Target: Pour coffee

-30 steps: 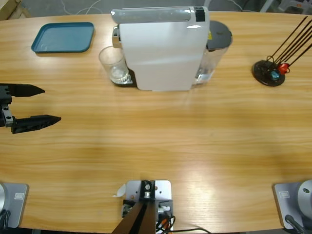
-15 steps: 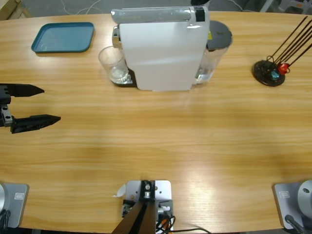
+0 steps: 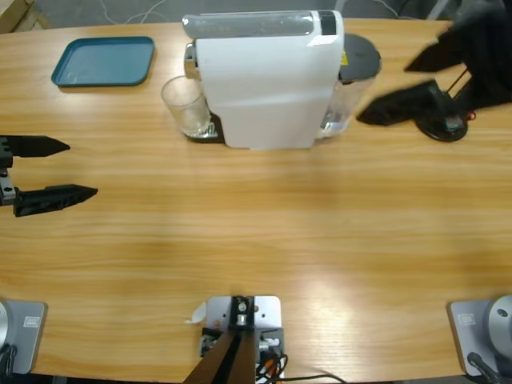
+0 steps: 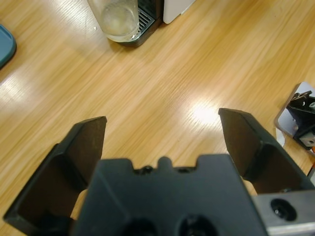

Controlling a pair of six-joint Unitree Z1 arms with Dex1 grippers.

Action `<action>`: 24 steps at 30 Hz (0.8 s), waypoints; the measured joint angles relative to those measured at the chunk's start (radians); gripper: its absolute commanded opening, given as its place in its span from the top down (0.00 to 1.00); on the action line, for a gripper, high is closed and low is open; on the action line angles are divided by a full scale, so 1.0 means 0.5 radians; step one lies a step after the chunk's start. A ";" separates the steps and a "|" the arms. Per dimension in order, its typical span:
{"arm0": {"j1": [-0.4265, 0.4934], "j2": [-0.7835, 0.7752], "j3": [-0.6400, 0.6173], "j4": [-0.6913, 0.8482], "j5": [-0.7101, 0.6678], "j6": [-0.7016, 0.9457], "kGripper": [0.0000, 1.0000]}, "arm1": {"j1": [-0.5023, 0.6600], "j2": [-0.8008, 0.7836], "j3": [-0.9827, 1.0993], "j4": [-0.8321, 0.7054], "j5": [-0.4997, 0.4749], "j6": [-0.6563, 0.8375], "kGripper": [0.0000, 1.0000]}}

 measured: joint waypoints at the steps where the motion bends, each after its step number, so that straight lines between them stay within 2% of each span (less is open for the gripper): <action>1: 0.000 0.000 0.000 0.000 0.000 -0.007 0.00 | 0.001 -0.054 0.071 -0.039 -0.001 0.003 0.00; 10: 0.001 -0.005 0.000 -0.051 0.000 -0.017 0.00 | 0.002 -0.414 0.685 -0.538 0.057 -0.046 0.00; 24: 0.001 0.150 0.000 -0.266 0.000 -0.017 0.00 | 0.002 -0.432 0.747 -0.624 0.060 -0.077 0.00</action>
